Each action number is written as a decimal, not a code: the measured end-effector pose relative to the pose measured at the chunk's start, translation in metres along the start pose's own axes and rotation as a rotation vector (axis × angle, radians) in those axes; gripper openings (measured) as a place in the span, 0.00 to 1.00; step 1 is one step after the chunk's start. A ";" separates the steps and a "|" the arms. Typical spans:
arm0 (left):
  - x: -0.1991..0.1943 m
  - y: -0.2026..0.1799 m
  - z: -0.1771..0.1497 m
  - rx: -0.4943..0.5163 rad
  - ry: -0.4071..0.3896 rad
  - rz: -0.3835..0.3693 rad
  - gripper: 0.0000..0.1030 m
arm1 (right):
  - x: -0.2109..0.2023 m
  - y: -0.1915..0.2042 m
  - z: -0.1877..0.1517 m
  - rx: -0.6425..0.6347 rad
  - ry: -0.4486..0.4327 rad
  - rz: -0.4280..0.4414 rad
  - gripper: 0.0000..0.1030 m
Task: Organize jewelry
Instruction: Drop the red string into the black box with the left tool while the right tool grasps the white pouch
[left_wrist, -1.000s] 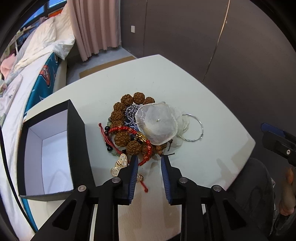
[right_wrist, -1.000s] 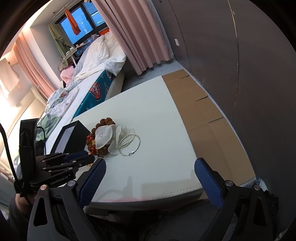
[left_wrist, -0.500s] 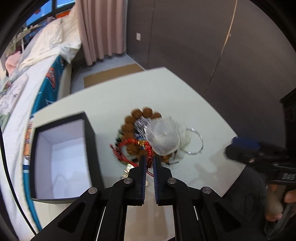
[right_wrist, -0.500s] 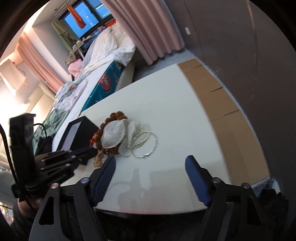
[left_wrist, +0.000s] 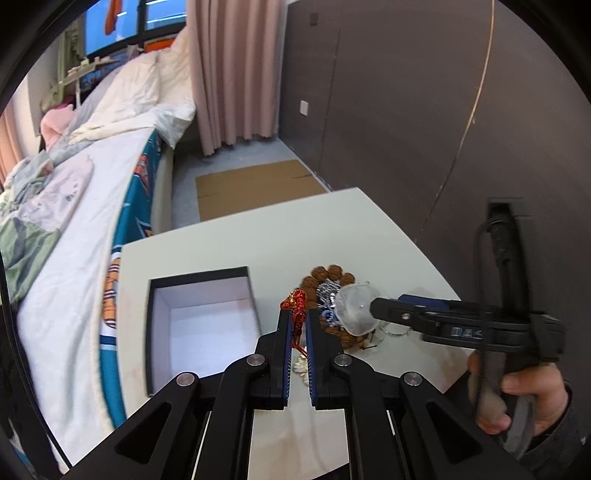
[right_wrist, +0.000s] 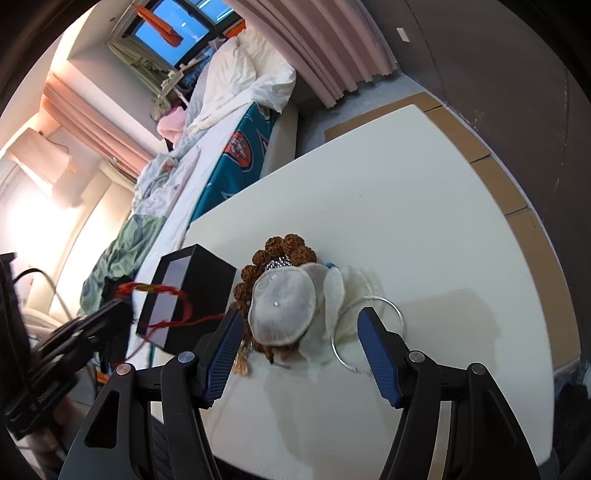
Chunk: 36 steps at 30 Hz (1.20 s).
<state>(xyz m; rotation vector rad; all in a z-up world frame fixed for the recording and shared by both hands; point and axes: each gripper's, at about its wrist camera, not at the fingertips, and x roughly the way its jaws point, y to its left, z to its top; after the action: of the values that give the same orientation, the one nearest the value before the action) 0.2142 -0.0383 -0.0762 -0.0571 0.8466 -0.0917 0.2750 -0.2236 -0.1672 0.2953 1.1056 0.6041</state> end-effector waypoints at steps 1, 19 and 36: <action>-0.004 0.003 -0.001 -0.005 -0.004 0.005 0.07 | 0.005 0.003 0.002 -0.009 0.009 -0.009 0.62; -0.044 0.053 -0.003 -0.114 -0.099 0.014 0.07 | -0.037 0.033 0.021 -0.092 -0.054 -0.057 0.03; -0.038 0.086 0.016 -0.243 -0.089 -0.091 0.14 | -0.073 0.127 0.050 -0.221 -0.142 0.014 0.03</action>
<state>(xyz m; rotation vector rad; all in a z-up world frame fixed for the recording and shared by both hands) 0.2061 0.0518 -0.0444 -0.3255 0.7627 -0.0710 0.2588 -0.1608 -0.0267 0.1525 0.8920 0.7006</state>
